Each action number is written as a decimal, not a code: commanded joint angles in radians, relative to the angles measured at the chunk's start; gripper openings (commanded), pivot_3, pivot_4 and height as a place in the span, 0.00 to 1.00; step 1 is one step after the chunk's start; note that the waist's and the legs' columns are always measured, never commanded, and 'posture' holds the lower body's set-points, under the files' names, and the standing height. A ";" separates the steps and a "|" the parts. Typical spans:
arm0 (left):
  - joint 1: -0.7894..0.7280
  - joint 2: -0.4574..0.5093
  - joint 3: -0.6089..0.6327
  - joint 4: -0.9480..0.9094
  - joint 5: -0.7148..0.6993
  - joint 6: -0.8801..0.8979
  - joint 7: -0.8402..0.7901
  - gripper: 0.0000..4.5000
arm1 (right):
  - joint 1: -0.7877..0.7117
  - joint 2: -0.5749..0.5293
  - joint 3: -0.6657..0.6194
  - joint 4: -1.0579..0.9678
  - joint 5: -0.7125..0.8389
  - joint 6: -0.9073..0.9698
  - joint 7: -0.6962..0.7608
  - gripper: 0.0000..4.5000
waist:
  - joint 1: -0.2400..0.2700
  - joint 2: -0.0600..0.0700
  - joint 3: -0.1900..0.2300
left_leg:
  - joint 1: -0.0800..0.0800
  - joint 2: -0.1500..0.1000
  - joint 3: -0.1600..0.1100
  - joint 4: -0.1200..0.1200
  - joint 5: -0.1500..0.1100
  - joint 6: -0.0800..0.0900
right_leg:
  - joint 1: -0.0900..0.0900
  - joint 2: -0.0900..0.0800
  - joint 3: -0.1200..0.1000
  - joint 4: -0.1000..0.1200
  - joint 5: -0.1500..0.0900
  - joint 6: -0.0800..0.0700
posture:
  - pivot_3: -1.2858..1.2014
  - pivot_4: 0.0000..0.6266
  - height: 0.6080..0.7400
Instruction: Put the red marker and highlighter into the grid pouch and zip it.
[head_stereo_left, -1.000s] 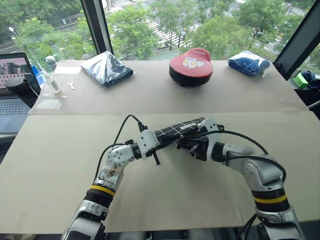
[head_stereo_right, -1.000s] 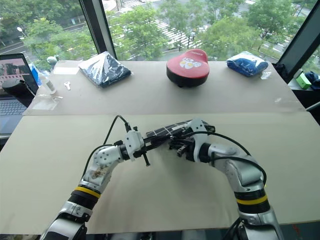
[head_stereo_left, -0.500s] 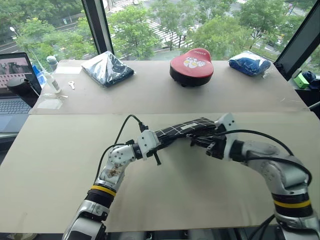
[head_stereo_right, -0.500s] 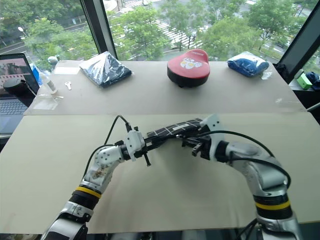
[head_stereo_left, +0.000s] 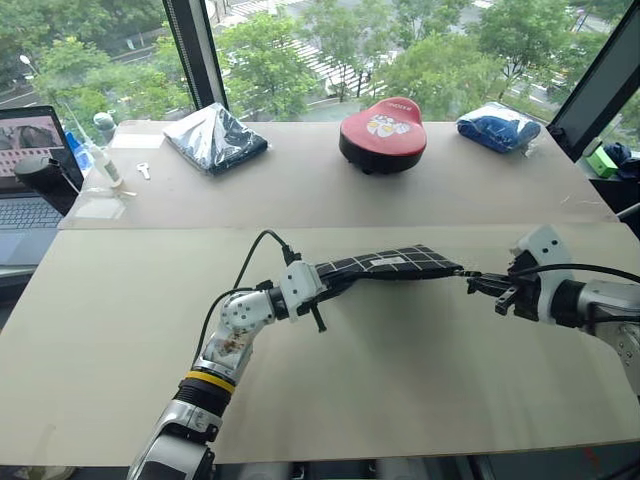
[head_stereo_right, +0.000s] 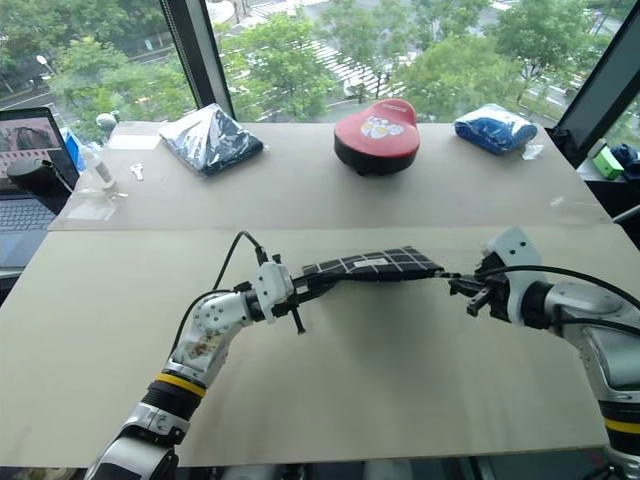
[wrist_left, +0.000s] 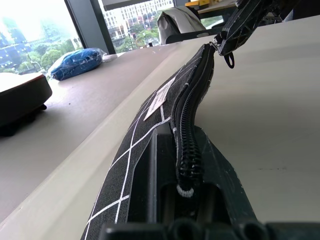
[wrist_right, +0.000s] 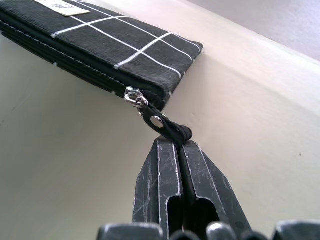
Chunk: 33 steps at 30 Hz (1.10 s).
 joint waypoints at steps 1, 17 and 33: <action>-0.002 0.004 0.009 -0.018 -0.006 -0.016 0.002 0.00 | -0.023 0.014 -0.039 0.007 -0.008 -0.034 -0.018 0.00 | 0.000 0.000 0.000 | 0.000 0.000 0.000 0.000 0.000 0.000 | 0.000 0.000 0.000 0.000 0.000 0.000 | 0.52 0.24 1.00; -0.032 0.040 0.012 0.015 -0.056 -0.084 -0.127 0.00 | 0.144 -0.053 -0.261 -0.059 0.159 0.073 0.128 0.79 | 0.021 0.000 0.000 | -0.001 0.000 -0.001 0.002 -0.001 0.002 | 0.000 -0.002 0.000 -0.001 0.000 0.001 | 0.52 0.24 1.00; -0.073 0.065 0.042 0.113 -0.155 -0.088 -0.283 0.62 | 0.191 -0.050 -0.448 -0.039 0.177 0.008 0.141 0.80 | 0.022 0.000 0.000 | 0.000 0.001 -0.001 0.001 -0.001 0.002 | 0.001 -0.001 0.000 -0.001 0.000 0.001 | 0.52 0.24 1.00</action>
